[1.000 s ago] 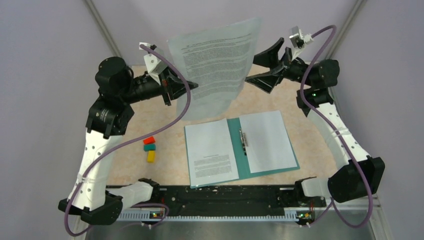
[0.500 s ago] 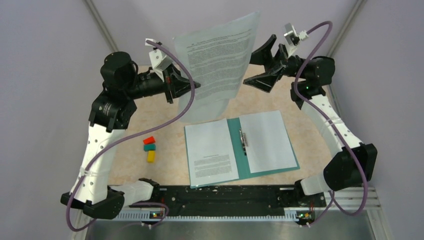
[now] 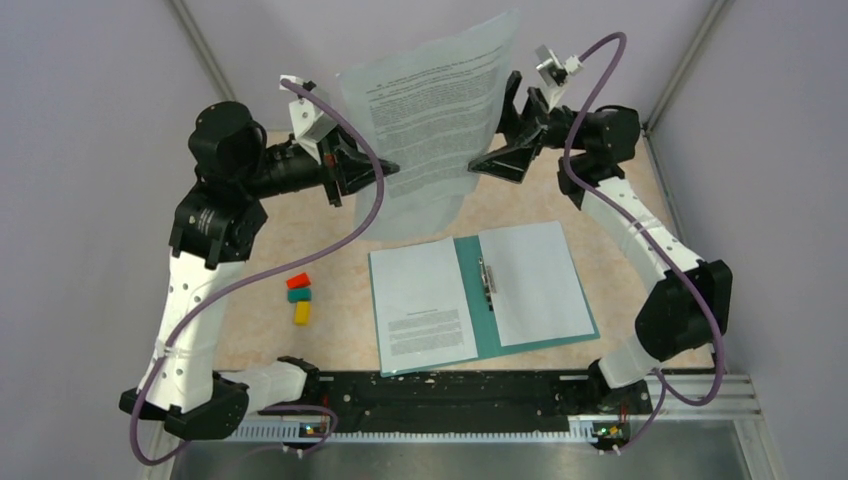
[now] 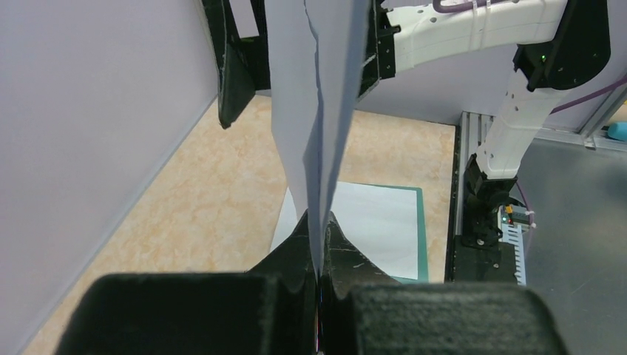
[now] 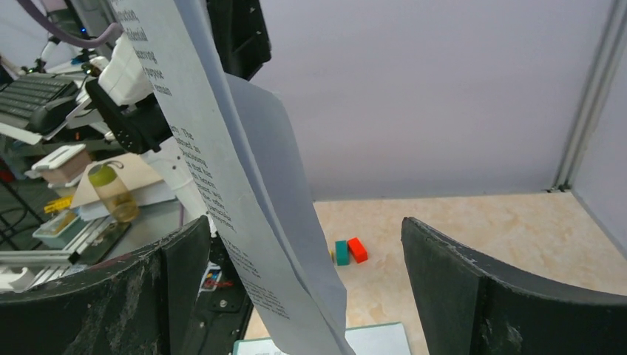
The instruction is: Put the files into the folder
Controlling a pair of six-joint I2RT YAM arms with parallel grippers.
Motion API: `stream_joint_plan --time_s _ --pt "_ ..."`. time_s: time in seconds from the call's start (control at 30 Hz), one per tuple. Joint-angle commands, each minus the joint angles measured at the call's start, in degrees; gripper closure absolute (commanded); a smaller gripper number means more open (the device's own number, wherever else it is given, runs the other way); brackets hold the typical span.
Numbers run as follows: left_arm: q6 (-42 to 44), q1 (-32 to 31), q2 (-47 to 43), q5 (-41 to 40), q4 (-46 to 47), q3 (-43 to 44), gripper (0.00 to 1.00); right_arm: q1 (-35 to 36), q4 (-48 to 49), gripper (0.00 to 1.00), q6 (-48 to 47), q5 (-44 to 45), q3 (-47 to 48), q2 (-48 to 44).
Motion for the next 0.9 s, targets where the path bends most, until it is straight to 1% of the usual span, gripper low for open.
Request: stream_joint_plan --time_s 0.0,0.03,0.1,0.2,0.3,0.37,0.4,0.53,0.57,0.63,0.7,0.77,0.87 --pt "0.13 -0.22 -0.29 -0.51 2.96 2.59 1.0 1.53 9.02 0.03 5.03 -3.46 2.79 0.01" --pt "-0.05 -0.2 -0.31 -1.17 3.39 2.47 1.0 1.52 11.06 0.05 6.78 -3.77 2.67 0.01" --pt "-0.63 -0.22 -0.12 -1.86 4.09 2.39 1.0 1.53 14.33 0.13 9.57 -4.02 2.49 0.24" --pt "-0.94 -0.23 0.61 -3.0 4.28 2.74 1.0 1.53 15.62 0.33 10.92 -4.17 2.49 0.18" --pt "-1.35 -0.24 0.91 -4.68 4.96 2.55 1.0 1.48 12.5 0.58 8.98 -4.39 2.37 -0.53" --pt "-1.93 -0.14 0.97 -5.91 5.66 2.51 1.0 1.52 6.54 0.71 4.58 -3.72 2.15 -1.58" --pt "-2.18 -0.09 1.11 -5.97 5.9 2.47 1.0 1.48 1.93 0.78 0.97 -3.0 2.06 -2.29" --pt "-2.43 -0.11 1.51 -7.29 6.56 2.14 1.0 1.49 -23.96 0.99 -21.33 4.58 2.97 -6.12" --pt "-2.44 -0.12 1.49 -7.94 7.03 1.71 1.0 1.54 -29.72 1.0 -25.85 7.0 3.54 -6.91" --pt "-3.2 -0.16 1.45 -10.65 9.63 -0.08 1.0 1.61 -37.88 1.0 -32.36 12.48 4.31 -8.13" --pt "-4.37 -0.19 1.23 -13.94 14.61 -3.84 1.0 1.65 -41.42 1.0 -36.04 17.26 3.93 -8.87" --pt "-4.5 -0.21 1.26 -17.6 20.08 -8.43 1.0 1.69 -40.64 1.0 -38.06 20.24 2.28 -9.21" --pt "-4.43 -0.18 1.62 -19.1 29.73 -16.01 1.0 1.71 -34.65 1.0 -38.94 23.7 -2.71 -9.33"
